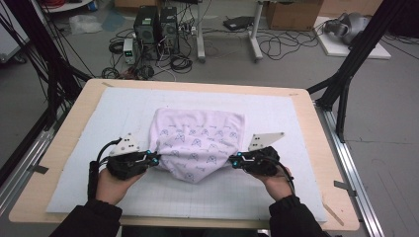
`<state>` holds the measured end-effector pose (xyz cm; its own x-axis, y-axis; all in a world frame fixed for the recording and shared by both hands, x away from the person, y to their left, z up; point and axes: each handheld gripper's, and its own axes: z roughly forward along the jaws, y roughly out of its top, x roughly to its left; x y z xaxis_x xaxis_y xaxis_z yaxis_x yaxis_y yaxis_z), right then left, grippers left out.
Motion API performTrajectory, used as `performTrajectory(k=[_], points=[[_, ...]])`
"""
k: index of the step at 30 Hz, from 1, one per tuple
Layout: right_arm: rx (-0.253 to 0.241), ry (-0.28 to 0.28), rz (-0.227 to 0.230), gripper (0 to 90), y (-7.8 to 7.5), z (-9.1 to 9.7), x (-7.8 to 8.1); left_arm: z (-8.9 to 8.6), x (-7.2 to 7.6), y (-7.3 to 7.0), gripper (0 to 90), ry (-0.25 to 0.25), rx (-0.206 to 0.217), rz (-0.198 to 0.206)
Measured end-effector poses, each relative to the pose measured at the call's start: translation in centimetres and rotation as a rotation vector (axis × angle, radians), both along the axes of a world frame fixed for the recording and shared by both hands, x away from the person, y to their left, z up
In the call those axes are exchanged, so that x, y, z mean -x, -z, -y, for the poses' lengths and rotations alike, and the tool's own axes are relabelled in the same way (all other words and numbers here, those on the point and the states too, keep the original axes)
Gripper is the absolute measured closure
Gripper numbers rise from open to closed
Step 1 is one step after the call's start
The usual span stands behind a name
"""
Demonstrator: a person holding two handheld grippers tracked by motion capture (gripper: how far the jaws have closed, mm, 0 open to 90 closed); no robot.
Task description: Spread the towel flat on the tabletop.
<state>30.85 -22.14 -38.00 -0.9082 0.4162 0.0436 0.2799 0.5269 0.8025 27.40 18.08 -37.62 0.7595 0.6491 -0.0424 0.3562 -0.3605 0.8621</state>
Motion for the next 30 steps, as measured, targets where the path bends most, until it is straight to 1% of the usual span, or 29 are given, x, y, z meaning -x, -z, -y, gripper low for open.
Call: performTrajectory(k=[1,2,3,4,5,7,8,9,11,12,13,16,17,18,19,21,22,23,24,25,26,27,28,29,30], points=[[-0.024,-0.017,0.004,85.5,-1.2,0.6,0.8,-0.1,0.4,-0.3,84.3,0.003,0.006,0.008],[-0.024,-0.017,0.004,85.5,-1.2,0.6,0.8,-0.3,0.8,-0.7,84.3,0.008,0.015,0.014],[-0.029,-0.019,0.013,85.7,-1.7,0.9,1.3,-0.4,1.2,-1.1,84.2,0.009,0.023,0.022],[-0.03,-0.024,0.026,85.7,-2.3,1.2,1.6,-0.5,1.6,-1.5,84.2,0.011,0.024,0.032],[-0.032,-0.03,0.028,85.7,-2.9,1.4,2.0,-0.6,2.0,-2.0,84.1,0.013,0.021,0.046],[-0.03,-0.034,0.047,85.9,-4.0,1.9,2.8,-0.8,2.4,-2.7,83.8,0.015,0.031,0.054],[-0.04,-0.035,0.049,85.9,-4.6,2.2,3.1,-0.9,2.6,-3.0,83.8,0.017,0.024,0.057],[-0.04,-0.038,0.06,85.9,-5.0,2.4,3.4,-1.0,2.6,-3.1,83.8,0.013,0.018,0.061],[-0.011,-0.015,0.088,85.9,-5.6,3.0,3.6,-1.2,2.1,-2.9,83.9,-0.008,0.023,0.045],[-0.013,-0.001,0.083,85.9,-5.5,3.4,3.3,-1.2,1.7,-2.6,83.9,-0.015,0.017,0.034],[-0.009,0.014,0.073,85.9,-5.3,3.7,2.7,-1.1,1.2,-2.2,83.9,-0.028,0.014,0.027],[0.08,0.083,0.055,85.9,-3.6,4.0,0.4,-1.0,-1.0,-0.6,84.0,-0.077,0.007,0.002],[0.064,0.102,0.022,85.9,-2.8,4.2,-0.7,-0.9,-1.8,0.0,84.0,-0.095,-0.005,-0.01],[0.058,0.119,-0.019,85.9,-2.0,4.4,-1.8,-0.8,-2.7,0.6,84.1,-0.105,-0.003,-0.033],[0.083,0.143,-0.039,85.9,-1.1,4.4,-2.8,-0.6,-3.4,1.2,84.1,-0.114,0.005,-0.051],[0.095,0.171,-0.086,85.9,0.4,4.3,-4.5,0.0,-4.8,2.3,84.2,-0.134,-0.032,-0.069],[0.128,0.177,-0.093,85.9,1.1,4.0,-5.2,0.2,-5.5,2.9,84.2,-0.141,-0.039,-0.086],[0.142,0.185,-0.105,85.9,1.7,3.8,-5.7,0.4,-6.0,3.4,84.2,-0.148,-0.055,-0.099],[0.141,0.193,-0.124,85.8,2.3,3.7,-6.2,0.5,-6.5,3.9,84.1,-0.15,-0.077,-0.113],[0.139,0.197,-0.133,85.5,2.8,3.6,-6.6,0.6,-6.8,4.2,84.0,-0.151,-0.078,-0.132],[0.136,0.2,-0.139,84.6,3.2,3.5,-6.9,0.6,-7.0,4.4,83.6,-0.145,-0.081,-0.138],[0.128,0.189,-0.151,82.5,3.5,3.4,-7.0,0.6,-6.9,4.3,82.6,-0.143,-0.083,-0.133],[0.125,0.174,-0.151,80.1,3.7,3.3,-7.0,0.4,-6.7,4.1,81.4,-0.138,-0.076,-0.128],[0.131,0.19,-0.146,75.6,3.6,3.3,-6.8,0.2,-6.5,3.9,79.0,-0.138,-0.065,-0.119],[0.125,0.194,-0.145,74.9,3.4,3.5,-6.7,-0.1,-6.2,3.6,74.1,-0.139,-0.053,-0.115]])
